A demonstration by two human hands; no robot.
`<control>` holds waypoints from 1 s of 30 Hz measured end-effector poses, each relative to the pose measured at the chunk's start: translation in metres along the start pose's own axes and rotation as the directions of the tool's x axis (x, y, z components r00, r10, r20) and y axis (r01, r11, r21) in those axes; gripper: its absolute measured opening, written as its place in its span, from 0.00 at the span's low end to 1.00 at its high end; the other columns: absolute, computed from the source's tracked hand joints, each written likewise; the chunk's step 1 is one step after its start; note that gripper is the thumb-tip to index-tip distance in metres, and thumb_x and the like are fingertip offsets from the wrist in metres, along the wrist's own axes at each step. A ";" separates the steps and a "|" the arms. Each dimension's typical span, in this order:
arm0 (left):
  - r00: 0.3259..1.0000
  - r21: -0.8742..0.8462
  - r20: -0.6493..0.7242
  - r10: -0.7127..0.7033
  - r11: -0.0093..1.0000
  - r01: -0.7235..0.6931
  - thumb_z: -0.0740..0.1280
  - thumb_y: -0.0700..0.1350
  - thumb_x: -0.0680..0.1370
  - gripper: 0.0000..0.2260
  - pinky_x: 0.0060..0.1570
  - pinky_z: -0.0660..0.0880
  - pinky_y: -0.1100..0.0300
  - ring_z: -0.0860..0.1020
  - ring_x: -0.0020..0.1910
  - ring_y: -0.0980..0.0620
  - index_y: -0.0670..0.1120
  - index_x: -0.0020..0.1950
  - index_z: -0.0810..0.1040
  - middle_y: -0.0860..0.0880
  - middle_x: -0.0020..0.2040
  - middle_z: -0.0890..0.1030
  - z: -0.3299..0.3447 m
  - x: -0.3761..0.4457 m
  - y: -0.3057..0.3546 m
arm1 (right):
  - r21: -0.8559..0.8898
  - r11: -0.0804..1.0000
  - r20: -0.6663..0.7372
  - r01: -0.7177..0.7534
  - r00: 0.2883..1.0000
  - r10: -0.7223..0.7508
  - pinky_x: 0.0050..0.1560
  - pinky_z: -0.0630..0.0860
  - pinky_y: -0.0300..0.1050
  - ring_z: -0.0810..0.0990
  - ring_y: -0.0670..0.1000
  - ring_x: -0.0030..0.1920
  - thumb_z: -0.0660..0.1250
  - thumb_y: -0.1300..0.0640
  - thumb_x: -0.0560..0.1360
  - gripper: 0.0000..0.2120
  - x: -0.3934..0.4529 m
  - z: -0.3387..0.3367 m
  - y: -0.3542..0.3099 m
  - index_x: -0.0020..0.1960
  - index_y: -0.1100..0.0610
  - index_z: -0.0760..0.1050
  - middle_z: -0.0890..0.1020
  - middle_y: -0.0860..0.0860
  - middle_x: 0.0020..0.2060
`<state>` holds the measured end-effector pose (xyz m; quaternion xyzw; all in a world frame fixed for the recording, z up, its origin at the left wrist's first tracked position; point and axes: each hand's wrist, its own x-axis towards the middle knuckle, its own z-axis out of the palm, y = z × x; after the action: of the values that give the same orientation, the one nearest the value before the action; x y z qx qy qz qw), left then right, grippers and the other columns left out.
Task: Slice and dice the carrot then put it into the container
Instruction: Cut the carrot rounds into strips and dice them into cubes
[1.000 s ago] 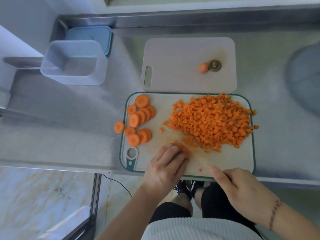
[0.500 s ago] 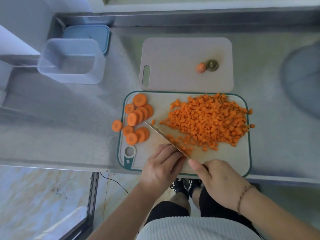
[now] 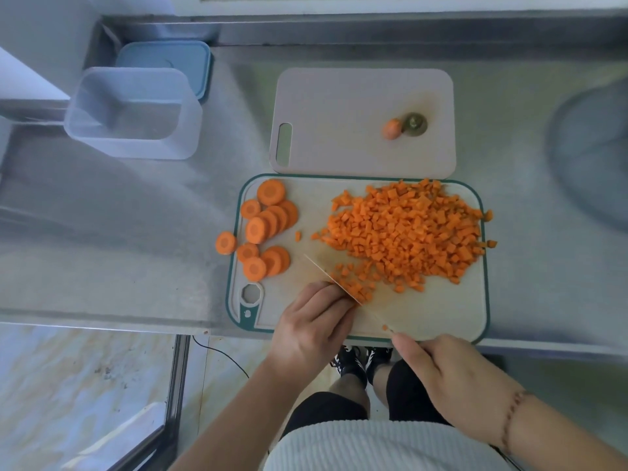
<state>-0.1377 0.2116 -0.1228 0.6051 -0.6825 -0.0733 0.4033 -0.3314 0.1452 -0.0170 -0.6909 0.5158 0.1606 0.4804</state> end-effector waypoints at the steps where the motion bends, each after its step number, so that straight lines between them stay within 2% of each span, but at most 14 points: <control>1: 1.000 -0.004 0.012 0.002 1.000 -0.002 0.74 0.35 0.77 0.03 0.55 0.79 0.54 0.81 0.52 0.45 0.36 0.49 0.86 0.43 0.51 0.84 -0.001 0.001 0.000 | -0.019 1.000 -0.010 0.018 1.000 -0.018 0.35 0.72 0.45 0.65 0.46 0.25 0.44 0.28 0.71 0.32 0.007 0.003 -0.001 0.28 0.55 0.61 0.65 0.49 0.21; 3: 1.000 0.004 0.026 0.004 1.000 -0.004 0.74 0.35 0.77 0.03 0.54 0.79 0.54 0.81 0.52 0.45 0.37 0.50 0.86 0.43 0.51 0.84 -0.002 0.002 0.000 | -0.027 0.998 -0.030 0.049 0.998 -0.050 0.37 0.73 0.49 0.67 0.48 0.26 0.44 0.28 0.71 0.33 0.018 0.004 -0.007 0.28 0.56 0.63 0.67 0.49 0.22; 9: 1.000 0.054 0.031 0.003 0.999 -0.005 0.73 0.37 0.79 0.03 0.54 0.78 0.48 0.81 0.54 0.41 0.37 0.49 0.85 0.44 0.51 0.84 -0.002 -0.001 0.000 | 0.018 0.997 -0.052 0.069 0.996 -0.068 0.30 0.65 0.40 0.63 0.47 0.23 0.47 0.29 0.71 0.30 -0.001 -0.002 -0.004 0.26 0.54 0.58 0.63 0.50 0.19; 13: 0.999 0.027 0.044 -0.002 1.000 0.001 0.71 0.36 0.79 0.04 0.51 0.78 0.48 0.81 0.51 0.41 0.36 0.49 0.85 0.42 0.50 0.83 -0.002 -0.004 0.001 | 0.069 0.997 -0.016 0.034 0.999 -0.033 0.31 0.66 0.33 0.64 0.46 0.22 0.51 0.35 0.73 0.29 -0.015 -0.006 -0.002 0.23 0.54 0.57 0.62 0.48 0.17; 17: 0.999 0.010 0.047 -0.003 1.000 0.002 0.70 0.36 0.80 0.05 0.53 0.79 0.50 0.82 0.53 0.42 0.36 0.50 0.85 0.42 0.52 0.84 -0.003 -0.005 0.000 | 0.080 0.997 0.016 -0.012 1.000 0.011 0.33 0.68 0.33 0.65 0.46 0.23 0.51 0.35 0.73 0.29 -0.014 -0.007 -0.001 0.23 0.55 0.57 0.63 0.48 0.17; 21: 0.999 -0.008 0.035 -0.014 1.000 0.014 0.73 0.34 0.78 0.03 0.52 0.80 0.50 0.83 0.53 0.43 0.36 0.50 0.85 0.43 0.53 0.84 -0.004 -0.006 0.000 | 0.044 0.999 0.038 0.005 0.999 -0.007 0.34 0.70 0.40 0.63 0.47 0.25 0.45 0.29 0.71 0.30 0.003 0.001 -0.002 0.28 0.55 0.60 0.64 0.49 0.21; 23: 0.999 -0.008 0.040 -0.011 1.000 0.011 0.73 0.35 0.78 0.03 0.53 0.80 0.50 0.83 0.53 0.43 0.36 0.50 0.85 0.43 0.52 0.84 -0.003 -0.004 0.000 | 0.041 0.998 0.018 0.037 0.999 -0.038 0.38 0.73 0.47 0.66 0.48 0.26 0.44 0.28 0.70 0.33 0.016 0.005 -0.006 0.29 0.56 0.63 0.67 0.50 0.23; 25: 0.998 0.000 0.060 -0.005 1.000 0.005 0.72 0.35 0.79 0.03 0.53 0.79 0.50 0.82 0.53 0.43 0.36 0.50 0.85 0.43 0.52 0.84 -0.005 -0.004 -0.001 | 0.062 0.996 -0.009 0.059 0.998 -0.059 0.39 0.73 0.51 0.68 0.48 0.27 0.45 0.28 0.71 0.34 0.023 0.006 -0.011 0.29 0.58 0.64 0.68 0.53 0.24; 30: 0.998 0.088 0.061 0.014 0.996 -0.019 0.70 0.35 0.79 0.04 0.53 0.78 0.51 0.82 0.52 0.44 0.39 0.47 0.85 0.46 0.51 0.85 -0.011 -0.006 -0.002 | 0.064 0.992 -0.047 0.110 0.993 -0.107 0.30 0.64 0.40 0.62 0.46 0.23 0.46 0.29 0.70 0.30 0.008 0.001 -0.007 0.27 0.55 0.59 0.61 0.49 0.20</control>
<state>-0.1294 0.2208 -0.1199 0.6141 -0.7021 -0.0579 0.3557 -0.3214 0.1415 -0.0194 -0.7048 0.4931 0.1018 0.4998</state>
